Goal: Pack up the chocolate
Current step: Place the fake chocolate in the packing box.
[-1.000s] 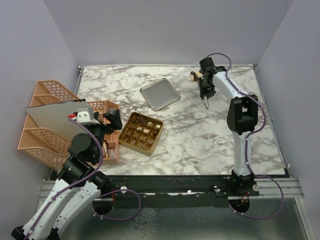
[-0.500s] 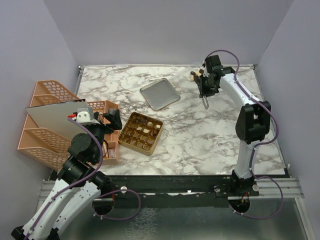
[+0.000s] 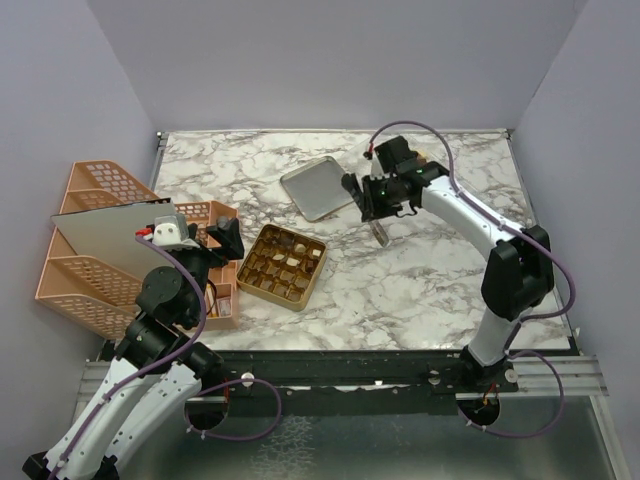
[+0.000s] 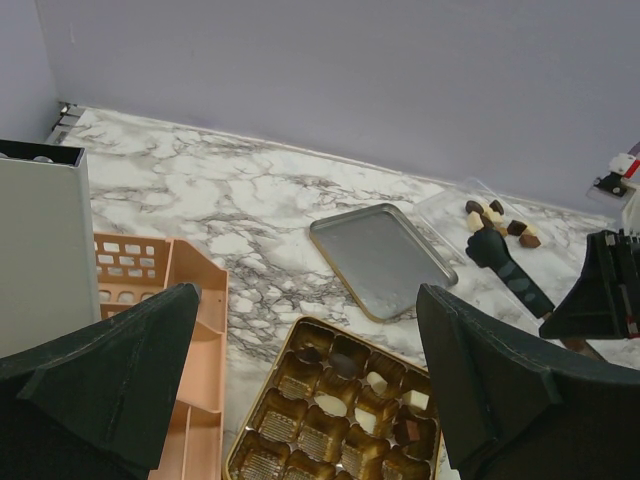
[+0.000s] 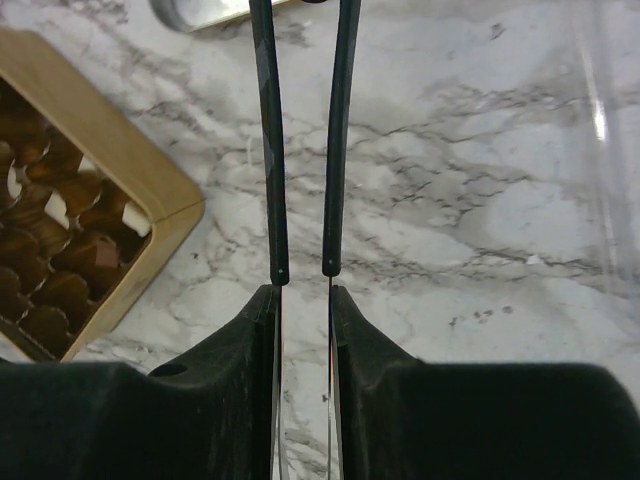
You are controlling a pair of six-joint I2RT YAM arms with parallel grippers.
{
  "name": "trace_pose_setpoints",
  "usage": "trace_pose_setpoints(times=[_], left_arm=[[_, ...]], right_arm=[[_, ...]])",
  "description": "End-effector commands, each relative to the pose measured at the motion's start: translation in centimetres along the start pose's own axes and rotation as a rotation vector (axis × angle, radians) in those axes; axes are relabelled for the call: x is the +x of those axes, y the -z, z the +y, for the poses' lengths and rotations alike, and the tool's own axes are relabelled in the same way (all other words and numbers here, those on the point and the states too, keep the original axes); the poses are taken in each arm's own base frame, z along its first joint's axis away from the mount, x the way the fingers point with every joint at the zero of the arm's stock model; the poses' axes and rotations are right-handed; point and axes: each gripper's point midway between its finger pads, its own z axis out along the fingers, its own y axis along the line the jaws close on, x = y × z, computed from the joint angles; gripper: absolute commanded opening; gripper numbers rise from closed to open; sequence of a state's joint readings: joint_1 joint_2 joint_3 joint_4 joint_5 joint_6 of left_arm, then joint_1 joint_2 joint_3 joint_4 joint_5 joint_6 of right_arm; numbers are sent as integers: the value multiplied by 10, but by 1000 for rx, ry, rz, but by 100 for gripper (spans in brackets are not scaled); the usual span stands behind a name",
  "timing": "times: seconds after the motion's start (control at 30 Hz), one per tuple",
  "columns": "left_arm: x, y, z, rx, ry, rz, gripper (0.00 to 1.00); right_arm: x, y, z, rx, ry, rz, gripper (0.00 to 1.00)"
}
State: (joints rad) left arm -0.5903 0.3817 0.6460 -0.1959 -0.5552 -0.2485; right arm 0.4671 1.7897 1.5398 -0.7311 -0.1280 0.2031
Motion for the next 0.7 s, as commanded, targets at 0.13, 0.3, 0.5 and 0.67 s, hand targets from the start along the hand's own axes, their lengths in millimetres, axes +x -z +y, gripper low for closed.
trace_pose_setpoints(times=[0.13, 0.3, 0.5, 0.67], left_arm=[[-2, -1, 5, -23, -4, -18, 99], [-2, -2, 3, -18, -3, -14, 99], [-3, -1, 3, -16, 0, -16, 99], [-5, 1, 5, -21, 5, -25, 99]], right_arm=[[24, 12, 81, -148, 87, -22, 22], [39, 17, 122, -210, 137, -17, 22], [58, 10, 161, -269, 186, 13, 22], [70, 0, 181, -289, 221, 41, 22]])
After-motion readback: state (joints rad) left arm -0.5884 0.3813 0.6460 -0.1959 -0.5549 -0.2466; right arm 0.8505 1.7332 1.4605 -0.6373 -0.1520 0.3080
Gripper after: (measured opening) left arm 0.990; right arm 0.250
